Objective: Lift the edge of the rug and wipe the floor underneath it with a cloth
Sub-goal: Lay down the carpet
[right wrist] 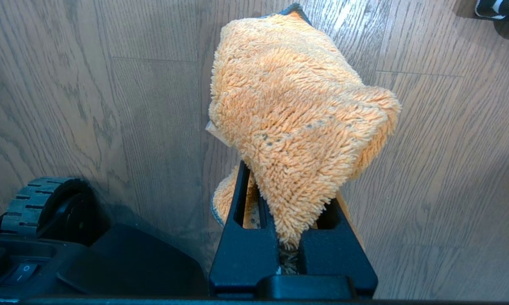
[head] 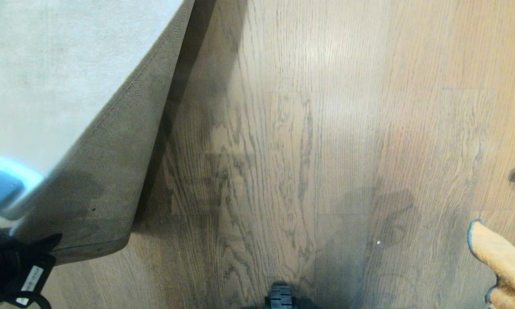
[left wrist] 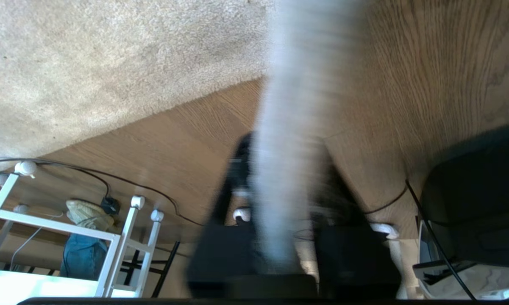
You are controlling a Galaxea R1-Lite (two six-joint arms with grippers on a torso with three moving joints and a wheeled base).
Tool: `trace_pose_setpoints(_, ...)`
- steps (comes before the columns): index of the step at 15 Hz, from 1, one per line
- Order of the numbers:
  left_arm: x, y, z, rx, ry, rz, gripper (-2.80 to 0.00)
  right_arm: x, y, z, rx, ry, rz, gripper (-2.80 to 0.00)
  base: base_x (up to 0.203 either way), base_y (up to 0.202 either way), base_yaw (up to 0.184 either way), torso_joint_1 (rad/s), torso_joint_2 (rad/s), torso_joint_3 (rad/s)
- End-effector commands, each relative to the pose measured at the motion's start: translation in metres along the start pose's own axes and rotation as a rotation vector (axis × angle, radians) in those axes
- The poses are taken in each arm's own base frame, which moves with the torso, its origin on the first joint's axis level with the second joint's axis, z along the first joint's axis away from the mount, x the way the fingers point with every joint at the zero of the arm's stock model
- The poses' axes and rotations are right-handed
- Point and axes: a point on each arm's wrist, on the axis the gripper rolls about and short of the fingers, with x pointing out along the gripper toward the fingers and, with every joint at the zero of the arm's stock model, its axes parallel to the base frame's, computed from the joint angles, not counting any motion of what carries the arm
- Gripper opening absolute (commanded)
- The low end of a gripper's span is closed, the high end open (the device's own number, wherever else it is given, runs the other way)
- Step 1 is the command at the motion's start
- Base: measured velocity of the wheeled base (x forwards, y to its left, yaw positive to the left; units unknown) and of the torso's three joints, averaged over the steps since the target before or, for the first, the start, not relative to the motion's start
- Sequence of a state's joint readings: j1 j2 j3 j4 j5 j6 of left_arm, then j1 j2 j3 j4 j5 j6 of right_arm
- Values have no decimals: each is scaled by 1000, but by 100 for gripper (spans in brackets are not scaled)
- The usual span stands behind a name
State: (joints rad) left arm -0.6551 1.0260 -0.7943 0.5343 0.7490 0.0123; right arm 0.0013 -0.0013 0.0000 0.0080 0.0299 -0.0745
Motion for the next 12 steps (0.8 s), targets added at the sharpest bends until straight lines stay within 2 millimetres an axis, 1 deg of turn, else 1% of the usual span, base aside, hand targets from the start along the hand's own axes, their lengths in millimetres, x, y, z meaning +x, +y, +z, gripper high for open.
trace_pose_setpoints(1,0,0,-3,2,4,3,0,0,0,0,-1,1,1,-280,0,0,0,0,0,0)
trace_pose_setpoints(5,-3,2,-9,-12,-8,-39,0,0,0,0,-1,1,1,-280,0,0,0,0,0,0)
trace_pose_setpoints(7,-4,2,-9,-49,-14,-49,0,0,0,0,-1,1,1,-280,0,0,0,0,0,0)
trace_pose_setpoints(12,-8,5,-13,-67,-33,-77,0,0,0,0,-1,1,1,-280,0,0,0,0,0,0)
